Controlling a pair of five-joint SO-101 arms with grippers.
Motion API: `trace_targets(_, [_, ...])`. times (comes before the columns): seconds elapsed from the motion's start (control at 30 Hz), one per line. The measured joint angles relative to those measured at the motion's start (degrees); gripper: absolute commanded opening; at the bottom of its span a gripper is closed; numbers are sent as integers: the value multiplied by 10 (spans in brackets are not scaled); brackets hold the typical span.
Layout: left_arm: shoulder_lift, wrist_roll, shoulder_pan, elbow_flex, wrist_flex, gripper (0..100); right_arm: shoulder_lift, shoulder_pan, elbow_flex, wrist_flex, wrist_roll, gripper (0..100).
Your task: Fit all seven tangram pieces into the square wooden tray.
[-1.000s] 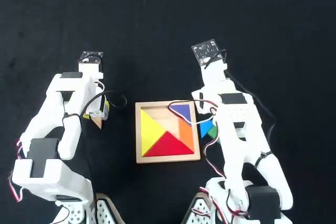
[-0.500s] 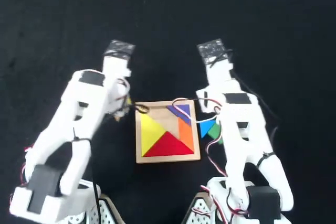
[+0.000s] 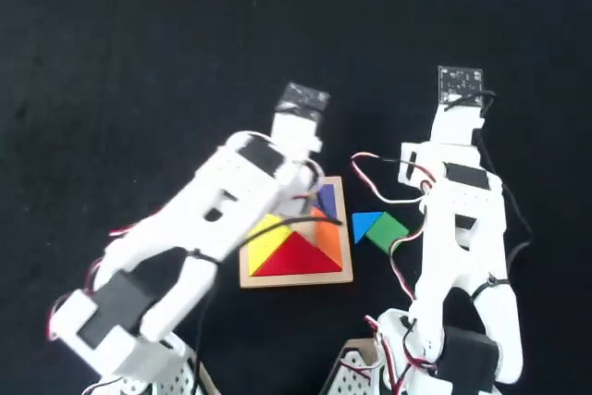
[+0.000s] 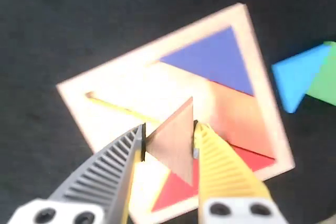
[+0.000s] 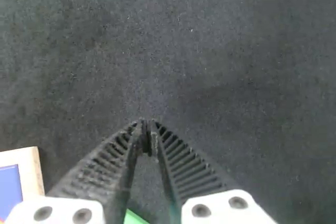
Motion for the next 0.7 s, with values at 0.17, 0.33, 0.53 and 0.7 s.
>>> trace_targets(0.17, [59, 80, 38, -6, -36, 70, 0, 1, 0, -3, 0, 11])
trace_targets(0.33, [78, 136, 44, -6, -73, 70, 0, 1, 0, -16, 0, 11])
trace_targets(0.53, [83, 168, 46, -6, -76, 145, 0, 1, 0, -16, 0, 11])
trace_targets(0.7, [83, 198, 47, -6, -64, 187, 0, 1, 0, -16, 0, 11])
